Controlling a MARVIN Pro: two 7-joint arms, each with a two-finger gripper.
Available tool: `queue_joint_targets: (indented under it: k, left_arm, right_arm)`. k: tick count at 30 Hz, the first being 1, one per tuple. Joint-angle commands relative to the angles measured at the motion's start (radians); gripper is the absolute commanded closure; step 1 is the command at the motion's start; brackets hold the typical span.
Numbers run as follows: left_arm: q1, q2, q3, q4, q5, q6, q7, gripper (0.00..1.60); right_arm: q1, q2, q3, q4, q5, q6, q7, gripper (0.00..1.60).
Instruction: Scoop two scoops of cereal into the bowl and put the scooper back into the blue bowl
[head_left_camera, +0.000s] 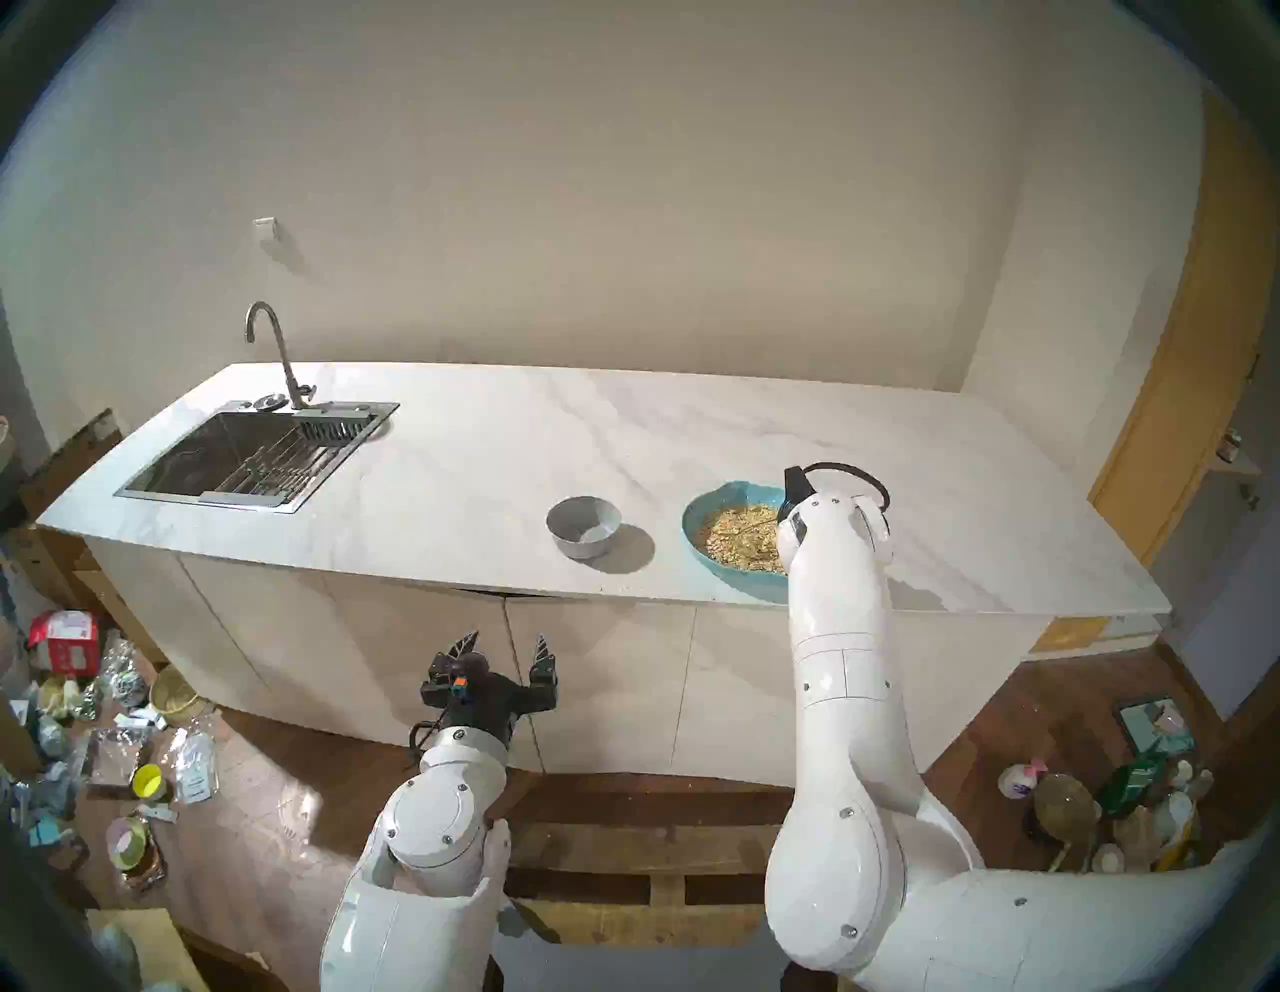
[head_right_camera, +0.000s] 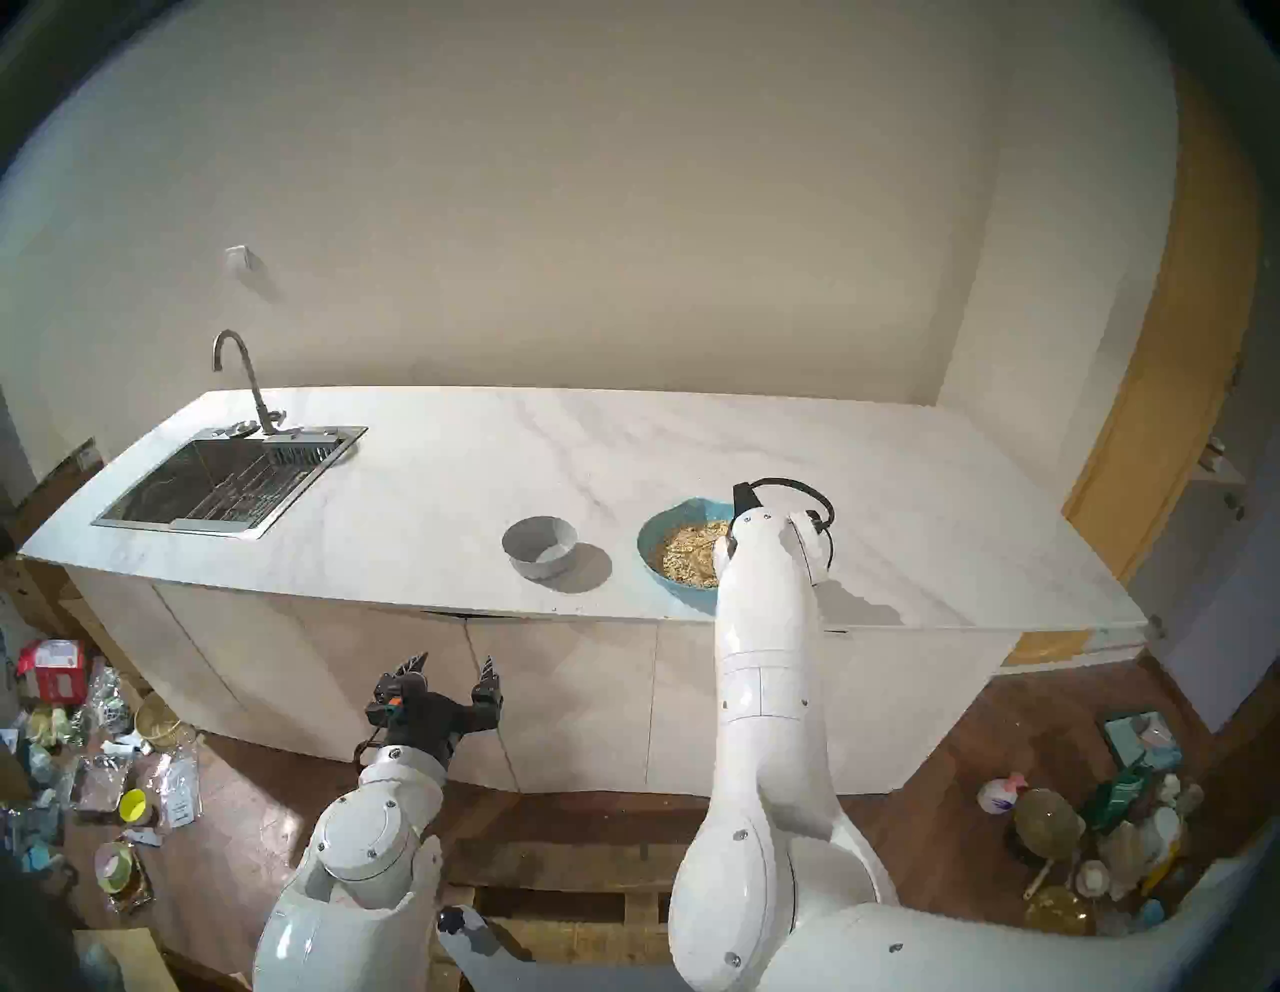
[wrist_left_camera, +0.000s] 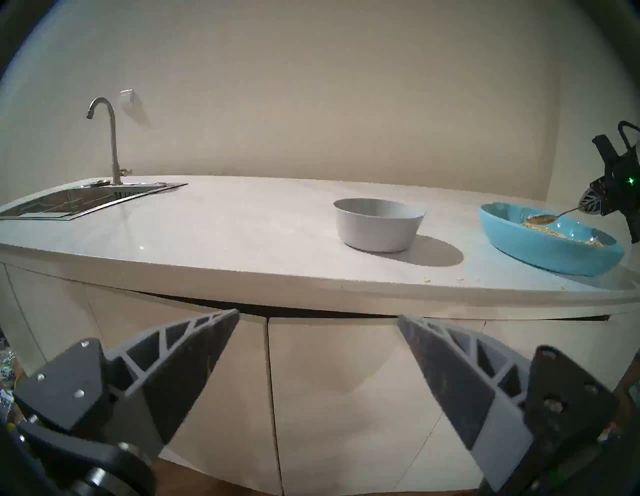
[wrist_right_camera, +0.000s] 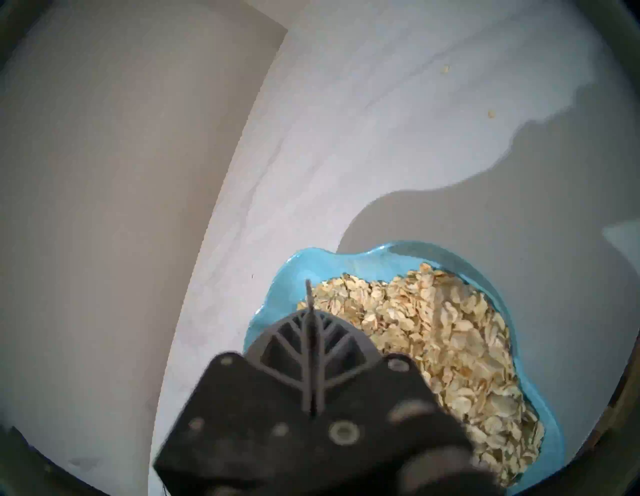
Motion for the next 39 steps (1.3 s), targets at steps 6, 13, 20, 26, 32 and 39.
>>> queue_joint_targets:
  k: [6, 13, 20, 26, 32, 39]
  left_arm:
    - [-0.005, 0.0, 0.003, -0.025, -0.001, -0.006, -0.004, 0.0]
    - [-0.005, 0.0, 0.003, -0.025, -0.001, -0.006, -0.004, 0.0]
    - [-0.005, 0.001, 0.003, -0.025, -0.001, -0.006, -0.004, 0.0]
    - [-0.005, 0.001, 0.003, -0.025, -0.001, -0.006, -0.004, 0.0]
    - [-0.005, 0.001, 0.003, -0.024, -0.001, -0.006, -0.004, 0.0]
    - [-0.005, 0.001, 0.003, -0.024, -0.001, -0.006, -0.004, 0.0]
  right_arm:
    - [0.043, -0.052, -0.024, -0.036, 0.028, -0.014, 0.016, 1.6]
    - [0.047, -0.067, -0.021, -0.036, 0.038, -0.022, 0.017, 1.6]
    - [0.053, -0.076, -0.021, -0.041, 0.047, -0.035, 0.02, 1.6]
    - [0.062, -0.082, -0.032, -0.045, 0.053, -0.035, 0.02, 1.6]
    - [0.06, -0.104, -0.058, -0.054, 0.054, -0.028, 0.023, 1.6]
    - [0.052, -0.119, -0.111, -0.052, 0.07, -0.028, 0.019, 1.6]
